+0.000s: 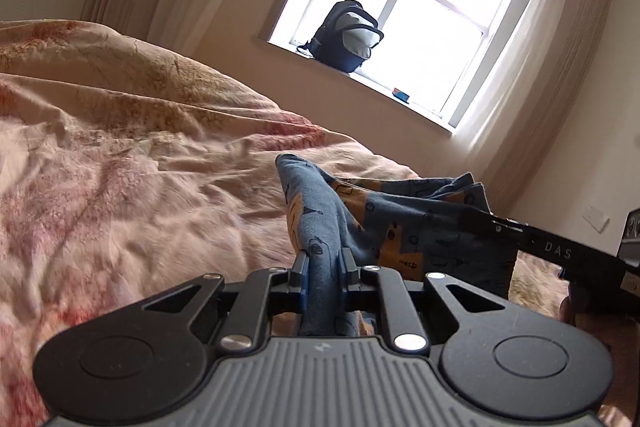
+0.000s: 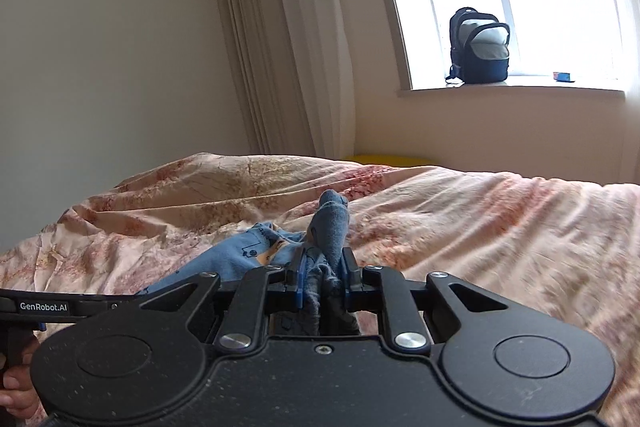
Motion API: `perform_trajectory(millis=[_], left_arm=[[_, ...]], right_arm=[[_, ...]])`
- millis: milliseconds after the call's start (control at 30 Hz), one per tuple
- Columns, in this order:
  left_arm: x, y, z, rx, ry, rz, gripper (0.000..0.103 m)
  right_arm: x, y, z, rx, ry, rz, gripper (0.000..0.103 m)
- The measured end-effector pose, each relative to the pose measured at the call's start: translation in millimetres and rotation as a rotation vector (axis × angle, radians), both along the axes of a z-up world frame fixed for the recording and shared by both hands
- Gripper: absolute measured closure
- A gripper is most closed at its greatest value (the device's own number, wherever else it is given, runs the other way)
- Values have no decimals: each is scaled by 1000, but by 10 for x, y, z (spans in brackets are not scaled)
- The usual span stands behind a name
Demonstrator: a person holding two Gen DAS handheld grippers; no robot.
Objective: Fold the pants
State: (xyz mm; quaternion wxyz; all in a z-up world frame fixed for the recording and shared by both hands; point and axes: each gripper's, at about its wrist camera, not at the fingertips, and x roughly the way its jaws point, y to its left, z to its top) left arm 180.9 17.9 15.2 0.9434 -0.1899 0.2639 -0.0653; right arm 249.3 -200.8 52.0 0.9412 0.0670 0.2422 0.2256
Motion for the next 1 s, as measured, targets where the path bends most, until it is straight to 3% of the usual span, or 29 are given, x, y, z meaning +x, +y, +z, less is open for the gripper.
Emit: perform_trajectory(millis=[233, 400, 767, 867, 1000], left_arm=[[192, 210, -484, -62, 108, 33, 87], [192, 211, -469, -64, 99, 26, 87], [195, 205, -460, -50, 108, 32, 86], [190, 192, -440, -35, 110, 41, 79], [159, 170, -370, -15, 92, 50, 53]], right_arm=[[300, 197, -397, -63, 86, 3, 85], [369, 67, -529, -12, 126, -52, 85], [401, 58, -535, -22, 130, -53, 84], [394, 61, -519, -44, 127, -69, 75], [329, -5, -477, -36, 108, -95, 50]])
